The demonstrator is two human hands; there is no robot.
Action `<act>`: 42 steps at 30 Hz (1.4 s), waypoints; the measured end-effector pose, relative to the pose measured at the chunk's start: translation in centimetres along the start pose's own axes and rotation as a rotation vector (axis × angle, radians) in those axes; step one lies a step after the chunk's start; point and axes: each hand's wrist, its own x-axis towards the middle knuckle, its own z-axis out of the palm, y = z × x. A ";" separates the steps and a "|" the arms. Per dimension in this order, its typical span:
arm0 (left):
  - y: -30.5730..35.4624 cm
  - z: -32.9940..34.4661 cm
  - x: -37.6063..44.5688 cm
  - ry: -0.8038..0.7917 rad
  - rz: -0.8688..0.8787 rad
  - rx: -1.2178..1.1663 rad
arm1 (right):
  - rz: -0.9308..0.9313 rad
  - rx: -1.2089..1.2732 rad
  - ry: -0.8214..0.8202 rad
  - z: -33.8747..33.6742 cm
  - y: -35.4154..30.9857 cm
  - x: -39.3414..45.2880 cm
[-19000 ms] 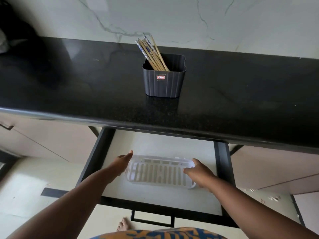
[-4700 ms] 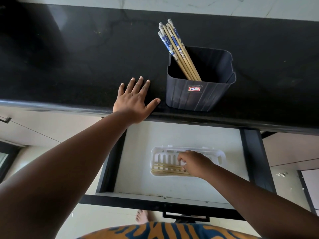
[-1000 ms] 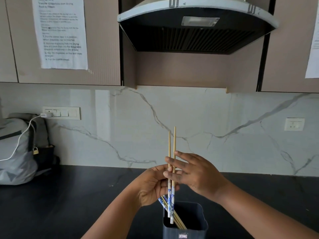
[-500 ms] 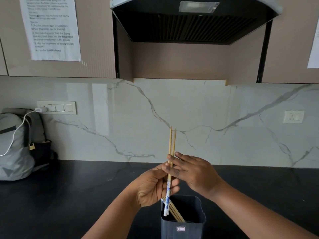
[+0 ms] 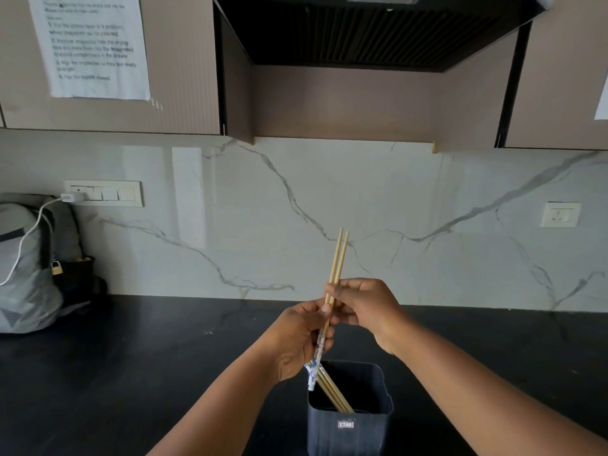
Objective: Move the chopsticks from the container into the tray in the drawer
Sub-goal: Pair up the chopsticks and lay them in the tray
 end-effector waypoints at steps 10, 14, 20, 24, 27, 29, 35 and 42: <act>-0.5 -1.5 -1.1 -0.012 -0.077 0.825 | -0.084 -0.187 -0.008 0.0 2.8 -2.6; -5.2 -7.1 -1.4 0.061 -0.080 0.825 | -0.125 -0.459 -0.142 -0.5 9.8 -6.5; -15.3 -15.6 -1.1 0.438 -0.255 1.325 | 0.157 -0.854 -0.592 -0.3 22.1 -11.4; -20.5 -16.7 -2.3 0.338 -0.397 1.732 | 0.193 -1.018 -0.867 0.7 28.4 -13.5; -21.2 -16.6 -2.6 0.356 -0.308 1.838 | 0.129 -1.080 -0.970 1.2 31.8 -14.8; -20.9 -16.6 -2.6 0.357 -0.291 1.860 | 0.134 -1.115 -1.002 1.6 33.2 -15.5; -21.0 -16.7 -2.6 0.364 -0.266 1.868 | 0.177 -1.142 -0.999 2.8 34.8 -15.6; -21.1 -16.6 -2.7 0.376 -0.256 1.866 | 0.248 -1.132 -1.009 2.3 35.1 -14.8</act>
